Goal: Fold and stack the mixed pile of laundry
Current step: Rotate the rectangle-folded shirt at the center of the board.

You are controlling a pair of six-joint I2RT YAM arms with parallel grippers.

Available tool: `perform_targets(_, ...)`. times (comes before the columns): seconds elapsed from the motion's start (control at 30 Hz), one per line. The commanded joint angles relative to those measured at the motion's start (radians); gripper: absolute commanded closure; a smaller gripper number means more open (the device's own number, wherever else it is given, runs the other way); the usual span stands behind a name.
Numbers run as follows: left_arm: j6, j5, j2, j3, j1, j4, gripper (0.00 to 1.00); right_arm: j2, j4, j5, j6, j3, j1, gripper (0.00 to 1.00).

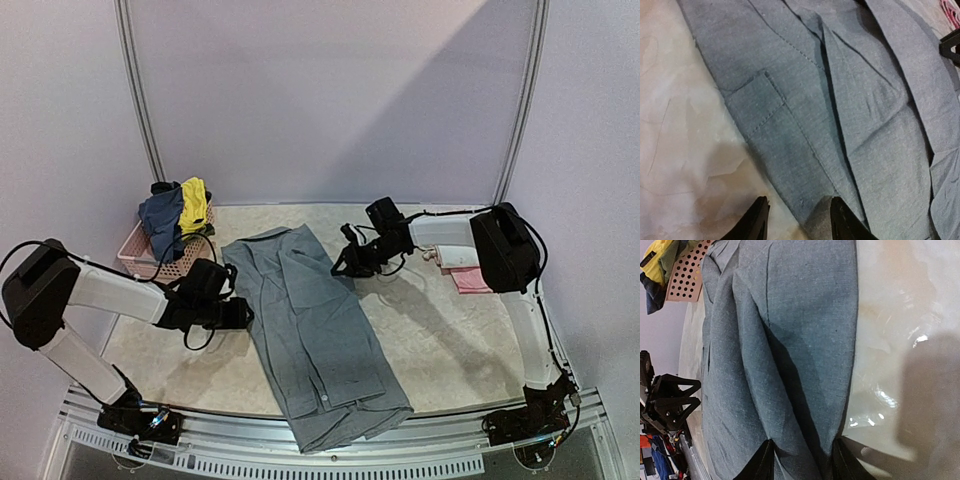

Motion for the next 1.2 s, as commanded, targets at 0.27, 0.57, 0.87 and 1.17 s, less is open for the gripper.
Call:
perform_targets(0.27,0.036,-0.011,0.171,0.099,0.012,0.024,0.75,0.029,0.066,-0.043,0.032,-0.091,0.025,0.89)
perform_targets(0.57,0.100,0.015,0.311,0.282,0.031,-0.021,0.91,-0.064,0.099,0.071,0.068,-0.209,-0.020,1.00)
perform_targets(0.87,0.152,0.033,0.463,0.547,0.033,-0.168,0.91,-0.191,0.128,0.265,0.109,-0.351,-0.041,1.00)
perform_targets(1.17,0.161,0.030,0.546,0.716,0.053,-0.247,0.91,-0.173,0.132,0.287,0.130,-0.267,-0.072,1.00)
